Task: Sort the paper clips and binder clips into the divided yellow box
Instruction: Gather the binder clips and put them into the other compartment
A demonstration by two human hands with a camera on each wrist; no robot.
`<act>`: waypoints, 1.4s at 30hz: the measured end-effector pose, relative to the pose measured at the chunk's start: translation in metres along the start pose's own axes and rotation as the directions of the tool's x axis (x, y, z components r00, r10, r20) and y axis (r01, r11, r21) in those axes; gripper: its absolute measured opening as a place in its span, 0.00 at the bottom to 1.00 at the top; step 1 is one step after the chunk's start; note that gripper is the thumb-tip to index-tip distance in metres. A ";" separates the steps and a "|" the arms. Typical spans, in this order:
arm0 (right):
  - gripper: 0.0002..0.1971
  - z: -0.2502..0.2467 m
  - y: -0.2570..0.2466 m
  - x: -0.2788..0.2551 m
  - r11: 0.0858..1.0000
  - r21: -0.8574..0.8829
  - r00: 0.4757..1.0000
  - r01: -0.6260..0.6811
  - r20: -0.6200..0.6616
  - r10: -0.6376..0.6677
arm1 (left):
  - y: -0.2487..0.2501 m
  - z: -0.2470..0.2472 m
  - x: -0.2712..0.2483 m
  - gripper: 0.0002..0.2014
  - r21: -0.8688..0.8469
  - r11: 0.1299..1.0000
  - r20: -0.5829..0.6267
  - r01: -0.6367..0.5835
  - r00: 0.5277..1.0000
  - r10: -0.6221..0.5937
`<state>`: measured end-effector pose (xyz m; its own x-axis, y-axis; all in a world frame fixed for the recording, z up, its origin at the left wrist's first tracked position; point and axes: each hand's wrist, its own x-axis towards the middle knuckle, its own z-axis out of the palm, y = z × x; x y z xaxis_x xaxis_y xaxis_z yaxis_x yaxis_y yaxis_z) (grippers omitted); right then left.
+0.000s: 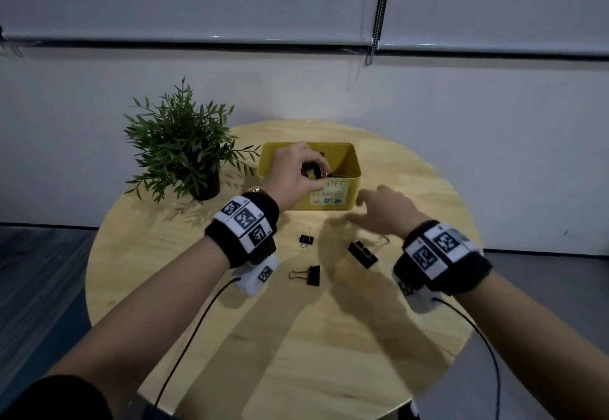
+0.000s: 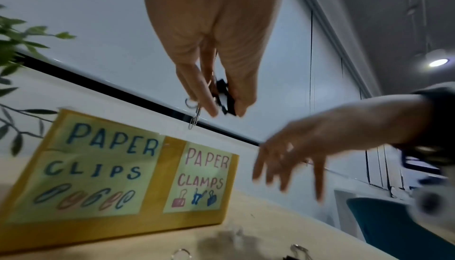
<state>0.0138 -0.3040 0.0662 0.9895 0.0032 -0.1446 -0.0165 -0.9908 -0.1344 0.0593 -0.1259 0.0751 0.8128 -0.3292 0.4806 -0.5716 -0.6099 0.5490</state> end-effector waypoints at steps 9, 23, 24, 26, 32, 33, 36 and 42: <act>0.44 0.081 -0.043 -0.036 0.999 -0.002 0.984 0.054 0.172 -0.053 | -0.012 0.049 0.028 0.07 0.086 0.993 -0.275 -0.083 0.956 0.104; 0.17 0.055 -0.004 -0.018 0.975 0.150 0.965 0.164 0.180 -0.190 | -0.048 0.000 0.001 0.15 0.240 0.920 0.278 -0.311 0.930 0.242; 0.18 0.053 -0.002 -0.016 0.978 0.140 0.966 0.157 0.182 -0.181 | -0.051 -0.001 -0.008 0.21 0.232 0.911 0.442 -0.341 0.871 0.213; 0.18 0.051 0.000 -0.012 0.981 0.123 0.968 0.152 0.184 -0.173 | -0.053 0.004 -0.026 0.31 0.269 0.888 0.712 -0.373 0.698 0.077; 0.18 0.048 -0.015 -0.008 0.983 0.096 0.973 0.156 0.156 -0.169 | -0.067 -0.005 -0.057 0.36 0.372 0.859 0.856 -0.353 0.488 -0.170; 0.18 0.044 -0.018 -0.009 0.982 0.088 0.977 0.168 0.120 -0.178 | -0.071 -0.010 -0.059 0.36 0.392 0.852 0.850 -0.348 0.492 -0.190; 0.20 0.016 -0.025 -0.008 0.972 0.080 0.972 0.220 -0.099 -0.212 | -0.081 -0.022 -0.066 0.42 0.439 0.830 0.832 -0.344 0.503 -0.232; 0.12 -0.012 -0.039 0.027 0.981 -0.008 0.718 0.195 -0.680 -0.149 | -0.091 -0.022 -0.081 0.33 0.357 0.919 0.729 -0.166 0.665 -0.163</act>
<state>0.0431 -0.2667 0.0794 0.8106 0.0576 0.5827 0.1782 -0.9722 -0.1517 0.0431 -0.0277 0.0011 0.7155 -0.6448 -0.2690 -0.6200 -0.7635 0.1811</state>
